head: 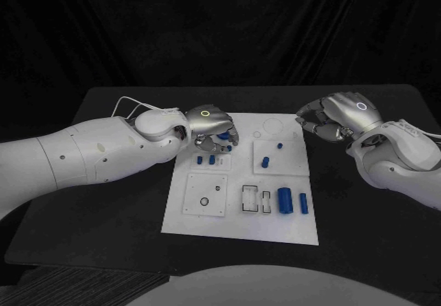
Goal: Assemble the parts on the task board
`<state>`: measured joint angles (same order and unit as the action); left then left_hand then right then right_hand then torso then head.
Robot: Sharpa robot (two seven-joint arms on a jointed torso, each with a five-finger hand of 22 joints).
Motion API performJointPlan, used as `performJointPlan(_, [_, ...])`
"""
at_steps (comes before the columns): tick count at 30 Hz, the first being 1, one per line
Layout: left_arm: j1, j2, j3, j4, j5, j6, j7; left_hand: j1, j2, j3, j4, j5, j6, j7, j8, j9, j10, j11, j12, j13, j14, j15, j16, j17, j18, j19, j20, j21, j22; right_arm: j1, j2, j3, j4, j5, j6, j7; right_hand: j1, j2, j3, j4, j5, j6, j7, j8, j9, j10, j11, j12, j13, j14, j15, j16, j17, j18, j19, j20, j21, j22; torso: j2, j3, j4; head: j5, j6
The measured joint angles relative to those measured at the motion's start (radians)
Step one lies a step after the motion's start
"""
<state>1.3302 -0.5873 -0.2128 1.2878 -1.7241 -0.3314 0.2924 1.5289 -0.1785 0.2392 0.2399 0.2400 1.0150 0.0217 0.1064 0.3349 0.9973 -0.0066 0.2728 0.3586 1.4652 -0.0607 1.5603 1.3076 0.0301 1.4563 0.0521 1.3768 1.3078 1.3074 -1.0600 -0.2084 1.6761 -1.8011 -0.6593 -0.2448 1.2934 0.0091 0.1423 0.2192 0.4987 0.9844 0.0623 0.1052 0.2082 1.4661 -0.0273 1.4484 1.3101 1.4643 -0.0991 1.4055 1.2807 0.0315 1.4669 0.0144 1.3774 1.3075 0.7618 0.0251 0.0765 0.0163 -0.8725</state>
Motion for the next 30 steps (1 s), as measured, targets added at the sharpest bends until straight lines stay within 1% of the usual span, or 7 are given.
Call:
performJointPlan(3, [-0.001,0.005,0.0,-0.009,0.0,0.0,-0.003,0.0,0.0,0.009,0.0,0.006,0.005,0.005,0.0,-0.002,0.0,0.0,-0.011,-0.008,0.0,0.0,0.0,0.0,0.0,0.0,0.0,-0.004,0.0,0.0,0.0,0.0,0.0,0.0,0.0,0.0,0.0,0.0,0.0,0.0,0.0,0.0,0.0,0.0,0.0,0.0,0.0,0.0,0.0,0.0,0.0,0.0,0.0,0.0,0.0,0.0,0.0,0.0,0.0,0.0,0.0,0.001,0.0])
performJointPlan(13, [-0.002,0.024,0.0,-0.036,-0.001,0.002,-0.007,0.0,0.0,0.033,-0.008,0.032,0.005,0.005,-0.01,-0.01,-0.002,0.002,-0.029,-0.03,0.0,0.0,-0.012,0.0,0.0,-0.004,-0.004,-0.013,0.0,0.0,-0.003,0.0,0.002,0.0,0.004,0.0,0.0,0.0,0.0,0.0,0.004,0.0,0.0,0.0,-0.001,0.0,0.0,0.0,0.0,0.0,0.0,0.0,-0.002,0.0,0.0,0.0,0.0,0.0,0.0,0.0,0.0001,0.0,0.0])
performJointPlan(15, [-0.003,0.026,0.0,-0.04,-0.001,0.003,-0.008,0.0,0.0,0.033,-0.008,0.032,0.009,0.009,-0.01,-0.01,0.0,0.004,-0.031,-0.032,0.0,0.0,-0.015,0.0,0.0,-0.004,-0.004,-0.019,0.0,0.0,-0.003,0.0,0.002,0.0,0.005,0.0,0.0,0.0,0.0,0.0,0.004,0.0,0.0,0.0,-0.001,0.0,0.0,0.0,0.0,0.0,0.0,0.0,-0.002,0.0,0.0,0.0,0.0,0.0,0.0,0.0,0.0,0.002,0.0])
performJointPlan(19, [-0.005,0.028,0.0,-0.043,-0.001,0.005,-0.01,-0.006,-0.006,0.039,-0.006,0.014,0.02,0.012,-0.01,-0.012,0.015,0.007,-0.038,-0.041,0.0,0.0,-0.015,0.0,0.0,-0.004,-0.004,-0.019,0.0,-0.001,-0.003,0.0,0.001,0.0,0.006,0.0,0.0,0.0,0.0,0.0,0.004,0.0,0.0,0.0,-0.001,0.0,0.0,0.0,0.0,0.0,0.0,0.0,-0.002,0.0,0.0,0.0,0.0,0.0,0.001,-0.0001,0.0,0.003,0.0])
performJointPlan(21, [-0.006,0.029,0.0,-0.044,-0.001,0.006,-0.012,-0.005,-0.005,0.041,-0.008,0.008,0.026,0.014,-0.01,-0.012,0.028,0.003,-0.038,-0.043,0.0,0.0,-0.015,0.0,0.0,-0.004,-0.004,-0.019,0.0,-0.001,-0.002,0.0,0.001,0.0,0.007,0.0,0.0,0.0,0.0,0.0,0.004,0.0,0.0,0.0,-0.001,0.0,0.0,0.0,0.0,0.0,0.0,0.0,-0.002,0.0,0.0,0.0,0.0,0.0,0.001,-0.0001,-0.0003,0.003,0.0])
performJointPlan(22, [-0.006,0.03,0.0,-0.044,-0.001,0.007,-0.012,-0.005,-0.005,0.041,-0.008,0.005,0.032,0.014,-0.01,-0.012,0.034,0.005,-0.038,-0.044,0.0,0.0,-0.015,0.0,0.0,-0.004,-0.004,-0.019,0.0,-0.002,-0.002,0.0,0.001,0.0,0.007,0.0,0.0,0.0,0.0,0.0,0.004,0.0,0.0,0.0,-0.001,0.0,0.0,0.0,0.0,0.0,0.0,0.0,-0.002,0.0,0.0,0.0,0.0,0.0,0.001,0.0,-0.0004,0.003,0.0])
performJointPlan(30, [-0.01,0.033,0.0,-0.046,-0.001,0.018,-0.015,-0.011,0.0,0.047,-0.014,0.005,0.041,0.016,-0.01,-0.012,0.062,0.005,-0.038,-0.045,0.0,0.0,-0.015,0.0,0.0,-0.004,-0.004,-0.019,0.0,-0.007,0.001,0.0,-0.002,0.0,0.009,0.0,0.0,0.0,0.003,-0.003,0.004,0.0,0.0,0.0,-0.001,0.0,0.0,-0.004,0.0,0.0,0.0,0.0,-0.003,0.0,0.0,0.0,0.0,0.0,0.0,0.0,-0.0002,0.003,0.0])
